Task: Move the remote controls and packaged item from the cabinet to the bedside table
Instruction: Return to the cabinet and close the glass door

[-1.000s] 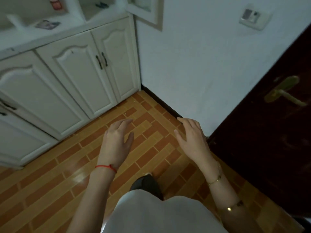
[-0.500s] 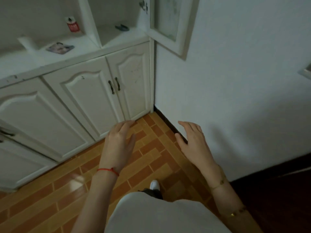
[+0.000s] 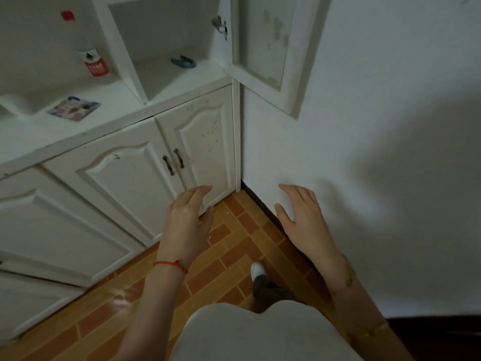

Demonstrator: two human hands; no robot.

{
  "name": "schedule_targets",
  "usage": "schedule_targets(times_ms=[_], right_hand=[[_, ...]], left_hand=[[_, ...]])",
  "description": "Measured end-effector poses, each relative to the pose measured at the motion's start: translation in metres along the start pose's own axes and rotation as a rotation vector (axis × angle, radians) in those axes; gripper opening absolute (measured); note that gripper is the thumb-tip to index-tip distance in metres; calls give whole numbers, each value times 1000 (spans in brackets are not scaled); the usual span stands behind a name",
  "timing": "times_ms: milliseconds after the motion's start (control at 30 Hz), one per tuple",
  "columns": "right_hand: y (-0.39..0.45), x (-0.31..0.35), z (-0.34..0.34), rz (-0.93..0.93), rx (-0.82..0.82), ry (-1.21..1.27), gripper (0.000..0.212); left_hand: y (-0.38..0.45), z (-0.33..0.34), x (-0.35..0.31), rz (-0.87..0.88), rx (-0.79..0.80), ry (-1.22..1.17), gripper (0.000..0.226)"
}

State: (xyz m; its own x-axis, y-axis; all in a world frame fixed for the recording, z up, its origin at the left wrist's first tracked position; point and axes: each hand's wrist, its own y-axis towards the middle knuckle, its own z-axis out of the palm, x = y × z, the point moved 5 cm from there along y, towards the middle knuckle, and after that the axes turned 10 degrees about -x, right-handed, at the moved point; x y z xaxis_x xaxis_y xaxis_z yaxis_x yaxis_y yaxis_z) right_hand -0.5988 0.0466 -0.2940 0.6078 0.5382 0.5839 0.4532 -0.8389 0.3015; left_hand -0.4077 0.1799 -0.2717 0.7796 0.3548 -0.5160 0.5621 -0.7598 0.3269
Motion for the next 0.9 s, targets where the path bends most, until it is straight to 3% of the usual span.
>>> schedule_targets(times_ms=[400,667,900], right_hand=[[140,-20,13,-90,-89,33,42],[263,-24,-41,-175,-339,88,41],[349,-19,-78,-136,-517,163,50]], left_hand=[[141,39,-15,63,-90,-26,42],[266,56,-78,227,-226,-143,42],[356,61,-140,366,-294,-235,49]])
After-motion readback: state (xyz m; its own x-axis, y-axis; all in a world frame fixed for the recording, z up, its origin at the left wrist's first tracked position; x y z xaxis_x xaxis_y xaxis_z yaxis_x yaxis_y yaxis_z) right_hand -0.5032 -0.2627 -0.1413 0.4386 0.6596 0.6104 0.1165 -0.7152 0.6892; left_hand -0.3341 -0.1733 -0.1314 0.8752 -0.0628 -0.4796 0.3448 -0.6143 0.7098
